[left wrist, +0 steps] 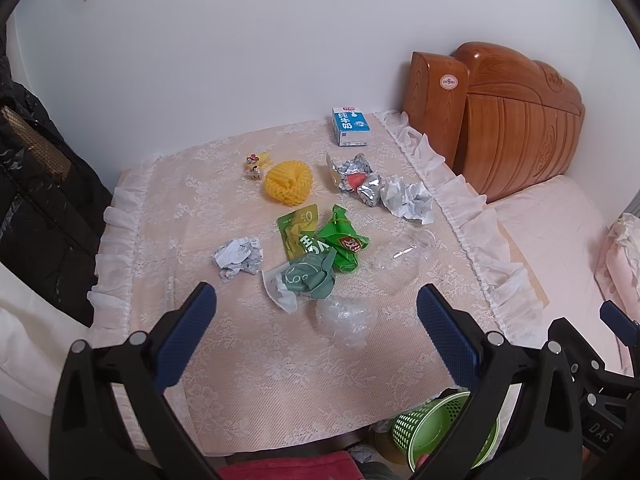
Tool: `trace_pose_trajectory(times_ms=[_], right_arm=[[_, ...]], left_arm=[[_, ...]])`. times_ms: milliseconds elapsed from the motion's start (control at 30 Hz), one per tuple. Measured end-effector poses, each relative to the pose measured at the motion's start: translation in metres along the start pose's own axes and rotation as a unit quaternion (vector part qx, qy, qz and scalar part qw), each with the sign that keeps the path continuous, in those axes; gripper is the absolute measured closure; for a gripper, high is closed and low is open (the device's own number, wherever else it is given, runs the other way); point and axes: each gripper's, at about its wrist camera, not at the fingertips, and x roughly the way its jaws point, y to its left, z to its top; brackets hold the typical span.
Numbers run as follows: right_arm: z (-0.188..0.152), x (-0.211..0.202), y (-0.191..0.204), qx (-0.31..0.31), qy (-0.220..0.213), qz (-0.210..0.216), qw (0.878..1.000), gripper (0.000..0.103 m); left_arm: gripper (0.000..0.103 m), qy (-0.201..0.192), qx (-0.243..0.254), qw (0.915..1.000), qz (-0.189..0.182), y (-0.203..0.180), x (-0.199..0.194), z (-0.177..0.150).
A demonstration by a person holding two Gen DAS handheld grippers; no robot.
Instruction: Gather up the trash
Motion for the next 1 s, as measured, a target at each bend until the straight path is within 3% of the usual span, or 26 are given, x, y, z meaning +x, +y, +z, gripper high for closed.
trace_pose_trajectory(times_ms=[200,333,567,667,833,967,1000], right_arm=[[0.001,0.003,-0.004,0.012,0.0,0.007,1.0,0.002],[-0.004,0.015,-0.01,0.027,0.009,0.007,1.0,0.002],[-0.022,0.057,-0.018,0.066,0.065,0.023,0.995,0.002],[-0.028,0.072,-0.018,0.077,0.085,0.021,0.993,0.002],[-0.033,0.083,-0.019,0.09,0.1,0.012,0.991,0.002],[-0.03,0.083,-0.022,0.093,0.101,0.0,0.991,0.002],[-0.03,0.083,-0.023,0.094,0.101,-0.003,0.99,0.002]], left_arm=[[0.007,0.0,0.01,1.0,0.001,0.004,0.003,-0.003],[0.007,0.022,0.023,0.9995,0.002,0.015,0.018,-0.01],[0.007,0.064,0.081,0.9944,-0.023,0.02,0.055,-0.038],[0.007,0.081,0.096,0.9908,-0.05,0.016,0.071,-0.048],[0.007,0.068,0.125,0.9868,-0.078,-0.002,0.093,-0.056],[0.01,0.043,0.174,0.9815,-0.068,-0.023,0.112,-0.058],[0.015,0.042,0.187,0.9794,-0.064,-0.028,0.118,-0.059]])
